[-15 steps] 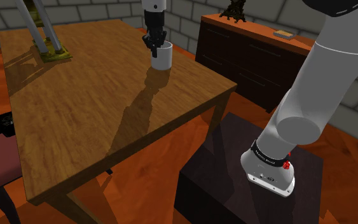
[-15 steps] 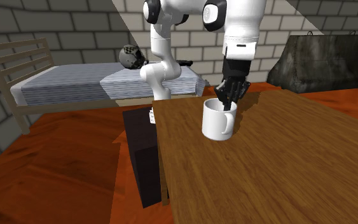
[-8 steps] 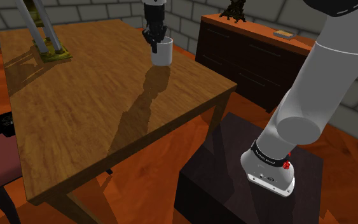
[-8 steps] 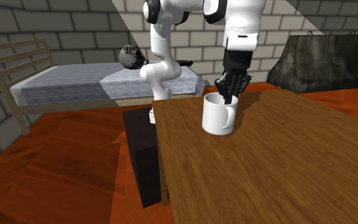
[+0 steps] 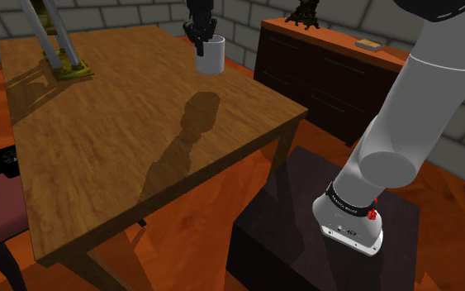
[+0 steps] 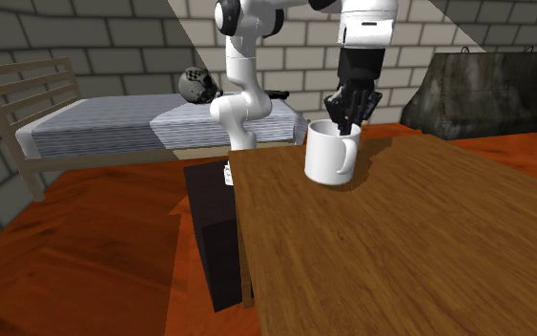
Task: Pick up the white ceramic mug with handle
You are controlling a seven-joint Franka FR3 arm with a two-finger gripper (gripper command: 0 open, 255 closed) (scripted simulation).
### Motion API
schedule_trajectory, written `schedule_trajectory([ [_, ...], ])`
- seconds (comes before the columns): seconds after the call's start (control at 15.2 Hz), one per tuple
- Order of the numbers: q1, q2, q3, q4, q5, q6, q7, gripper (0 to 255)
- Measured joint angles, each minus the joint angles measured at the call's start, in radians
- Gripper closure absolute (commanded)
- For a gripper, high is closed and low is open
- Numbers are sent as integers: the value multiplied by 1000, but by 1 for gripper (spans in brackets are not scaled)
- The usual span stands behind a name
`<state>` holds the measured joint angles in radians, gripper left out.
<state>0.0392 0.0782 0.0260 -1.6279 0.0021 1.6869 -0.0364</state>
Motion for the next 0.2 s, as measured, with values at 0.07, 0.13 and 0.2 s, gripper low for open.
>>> schedule_trajectory([
  [0.07, -1, -1, 0, 14, 0, -15, -1, 255],
  [0.13, -1, 2, -1, 31, 0, -29, -2, 255],
  [0.2, 0, 5, 0, 42, 0, -37, 0, 255],
])
